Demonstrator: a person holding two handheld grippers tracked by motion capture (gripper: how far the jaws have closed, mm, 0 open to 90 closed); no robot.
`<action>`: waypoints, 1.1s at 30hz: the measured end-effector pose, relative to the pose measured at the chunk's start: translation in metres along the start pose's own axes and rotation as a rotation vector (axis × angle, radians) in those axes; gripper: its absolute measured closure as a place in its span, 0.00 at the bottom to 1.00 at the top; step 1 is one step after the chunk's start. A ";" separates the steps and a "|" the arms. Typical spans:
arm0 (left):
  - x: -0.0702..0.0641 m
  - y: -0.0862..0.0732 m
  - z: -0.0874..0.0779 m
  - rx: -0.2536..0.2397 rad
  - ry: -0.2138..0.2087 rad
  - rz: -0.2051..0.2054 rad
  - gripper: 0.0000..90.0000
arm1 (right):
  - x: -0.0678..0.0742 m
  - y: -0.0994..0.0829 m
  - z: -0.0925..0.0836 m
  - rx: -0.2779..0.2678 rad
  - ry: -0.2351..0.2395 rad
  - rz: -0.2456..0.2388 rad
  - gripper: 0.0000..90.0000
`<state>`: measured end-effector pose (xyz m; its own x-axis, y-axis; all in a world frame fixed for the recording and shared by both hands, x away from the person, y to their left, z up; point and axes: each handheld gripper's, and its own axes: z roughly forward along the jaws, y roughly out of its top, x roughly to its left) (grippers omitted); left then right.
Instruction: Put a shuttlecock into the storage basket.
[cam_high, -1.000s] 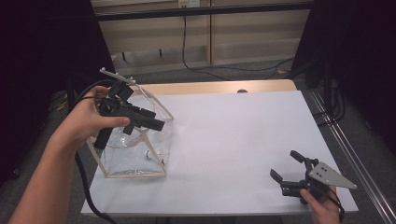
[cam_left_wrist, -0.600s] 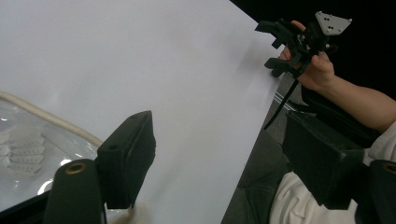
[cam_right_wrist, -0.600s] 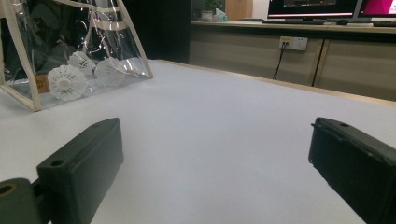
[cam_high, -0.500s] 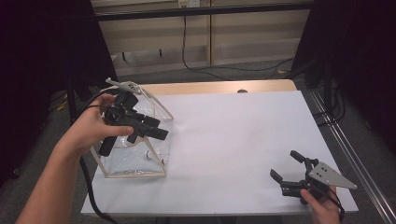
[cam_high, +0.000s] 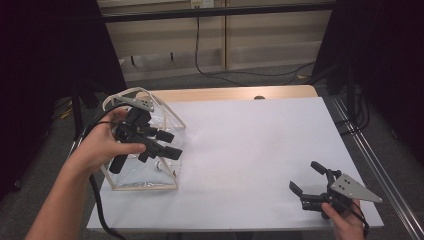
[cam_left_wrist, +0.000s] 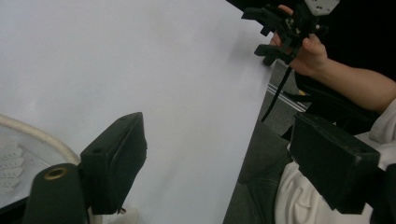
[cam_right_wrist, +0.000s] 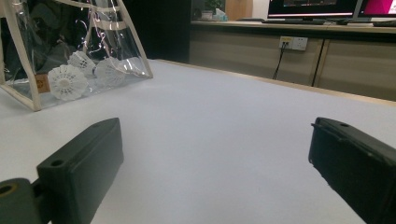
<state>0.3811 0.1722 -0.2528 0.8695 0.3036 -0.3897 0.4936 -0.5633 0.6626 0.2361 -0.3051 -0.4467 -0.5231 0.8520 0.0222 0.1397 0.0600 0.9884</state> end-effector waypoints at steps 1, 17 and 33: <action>0.000 -0.001 0.001 0.002 -0.003 0.004 0.19 | 0.000 0.000 0.000 -0.001 -0.001 0.000 0.03; -0.011 -0.010 0.011 -0.030 -0.027 0.053 0.17 | 0.001 0.000 0.000 0.002 0.000 -0.002 0.03; -0.018 -0.017 0.018 -0.074 -0.049 0.096 0.17 | 0.001 0.000 0.001 0.004 0.001 0.002 0.03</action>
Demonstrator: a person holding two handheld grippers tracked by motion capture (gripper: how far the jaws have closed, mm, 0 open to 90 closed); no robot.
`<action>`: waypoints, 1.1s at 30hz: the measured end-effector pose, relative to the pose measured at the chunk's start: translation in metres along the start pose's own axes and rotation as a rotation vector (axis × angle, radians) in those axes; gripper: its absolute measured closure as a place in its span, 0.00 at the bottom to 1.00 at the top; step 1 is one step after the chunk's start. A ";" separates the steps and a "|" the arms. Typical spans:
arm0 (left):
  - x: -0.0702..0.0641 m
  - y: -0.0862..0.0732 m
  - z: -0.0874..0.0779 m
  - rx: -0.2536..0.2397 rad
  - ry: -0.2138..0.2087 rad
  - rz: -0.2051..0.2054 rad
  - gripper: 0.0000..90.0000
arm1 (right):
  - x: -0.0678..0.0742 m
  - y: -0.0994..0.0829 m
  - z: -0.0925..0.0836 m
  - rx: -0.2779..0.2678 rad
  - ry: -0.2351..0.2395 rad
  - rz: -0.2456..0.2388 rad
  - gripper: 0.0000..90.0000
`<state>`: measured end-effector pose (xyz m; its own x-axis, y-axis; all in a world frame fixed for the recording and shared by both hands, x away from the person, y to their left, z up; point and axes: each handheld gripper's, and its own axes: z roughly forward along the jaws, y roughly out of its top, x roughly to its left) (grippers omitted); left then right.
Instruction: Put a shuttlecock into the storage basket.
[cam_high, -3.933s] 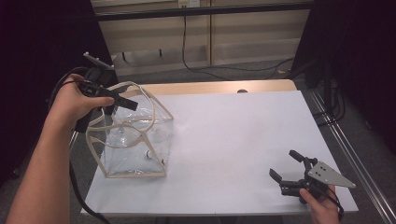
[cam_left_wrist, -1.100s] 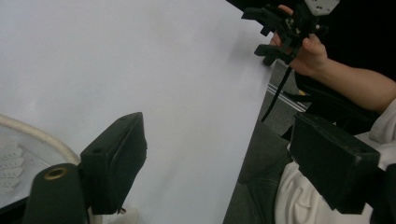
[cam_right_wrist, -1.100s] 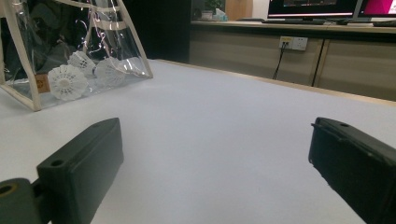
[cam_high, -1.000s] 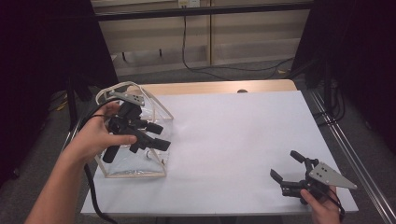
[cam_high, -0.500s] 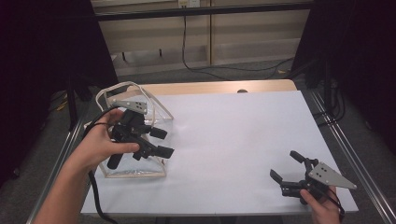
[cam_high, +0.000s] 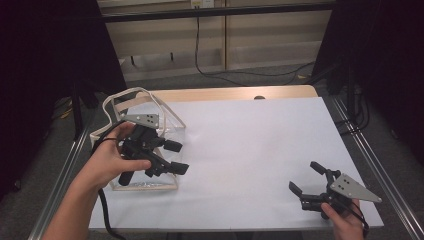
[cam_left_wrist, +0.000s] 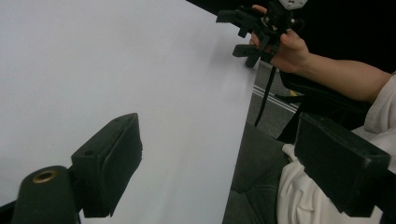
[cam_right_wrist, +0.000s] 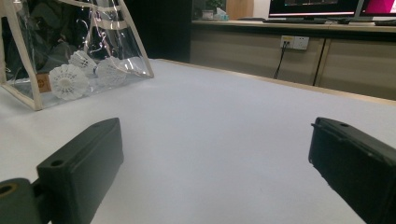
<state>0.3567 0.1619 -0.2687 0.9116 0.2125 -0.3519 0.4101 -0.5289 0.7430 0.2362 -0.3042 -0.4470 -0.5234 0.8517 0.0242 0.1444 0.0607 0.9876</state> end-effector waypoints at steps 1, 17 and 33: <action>-0.001 0.000 0.001 -0.001 -0.006 0.003 0.17 | 0.000 0.000 0.000 -0.001 0.002 -0.001 0.03; -0.005 -0.020 0.023 -0.028 -0.051 0.022 0.15 | 0.000 0.000 0.000 -0.002 0.001 -0.002 0.03; 0.003 -0.049 0.043 -0.030 -0.034 0.010 0.13 | 0.000 0.000 -0.001 -0.003 0.003 -0.004 0.03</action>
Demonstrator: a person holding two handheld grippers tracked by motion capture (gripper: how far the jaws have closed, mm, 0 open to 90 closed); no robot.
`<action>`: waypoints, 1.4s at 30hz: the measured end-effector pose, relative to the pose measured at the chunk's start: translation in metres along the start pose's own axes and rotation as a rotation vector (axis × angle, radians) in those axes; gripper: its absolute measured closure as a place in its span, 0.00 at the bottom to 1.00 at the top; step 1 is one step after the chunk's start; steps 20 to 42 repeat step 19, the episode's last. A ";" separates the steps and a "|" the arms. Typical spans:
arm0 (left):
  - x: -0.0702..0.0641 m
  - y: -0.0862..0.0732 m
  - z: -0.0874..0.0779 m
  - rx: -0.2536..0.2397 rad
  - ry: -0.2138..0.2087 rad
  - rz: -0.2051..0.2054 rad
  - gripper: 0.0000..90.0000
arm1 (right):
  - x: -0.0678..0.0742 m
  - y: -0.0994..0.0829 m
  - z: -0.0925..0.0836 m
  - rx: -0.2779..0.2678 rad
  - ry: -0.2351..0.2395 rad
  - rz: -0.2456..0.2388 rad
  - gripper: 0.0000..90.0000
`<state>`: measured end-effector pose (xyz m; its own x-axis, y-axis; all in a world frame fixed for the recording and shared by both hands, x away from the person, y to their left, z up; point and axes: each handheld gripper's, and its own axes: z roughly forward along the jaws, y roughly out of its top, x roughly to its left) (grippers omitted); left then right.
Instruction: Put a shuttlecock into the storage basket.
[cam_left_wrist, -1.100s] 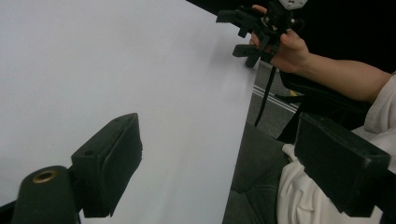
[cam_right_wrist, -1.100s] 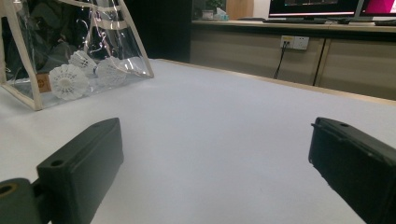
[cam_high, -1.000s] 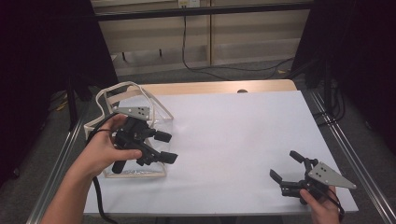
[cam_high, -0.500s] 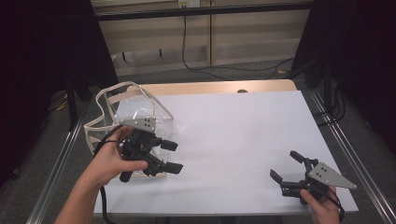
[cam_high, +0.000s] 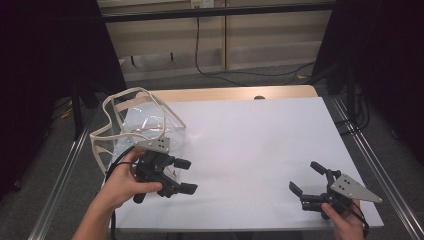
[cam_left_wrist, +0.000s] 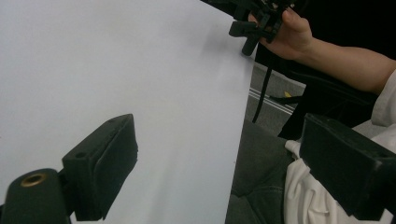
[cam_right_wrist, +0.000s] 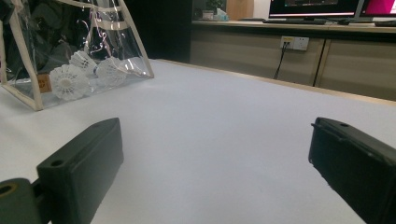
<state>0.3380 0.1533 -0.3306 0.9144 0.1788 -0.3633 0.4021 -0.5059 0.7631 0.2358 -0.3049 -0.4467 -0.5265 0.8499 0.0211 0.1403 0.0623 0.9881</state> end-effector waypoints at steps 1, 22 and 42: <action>0.000 -0.002 0.001 -0.003 0.002 -0.003 0.12 | 0.000 0.000 0.000 -0.002 -0.001 0.000 0.03; 0.007 -0.031 0.014 -0.024 0.008 0.002 0.12 | 0.000 0.000 0.000 -0.002 -0.001 -0.001 0.03; 0.007 -0.031 0.014 -0.024 0.008 0.002 0.12 | 0.000 0.000 0.000 -0.002 -0.001 -0.001 0.03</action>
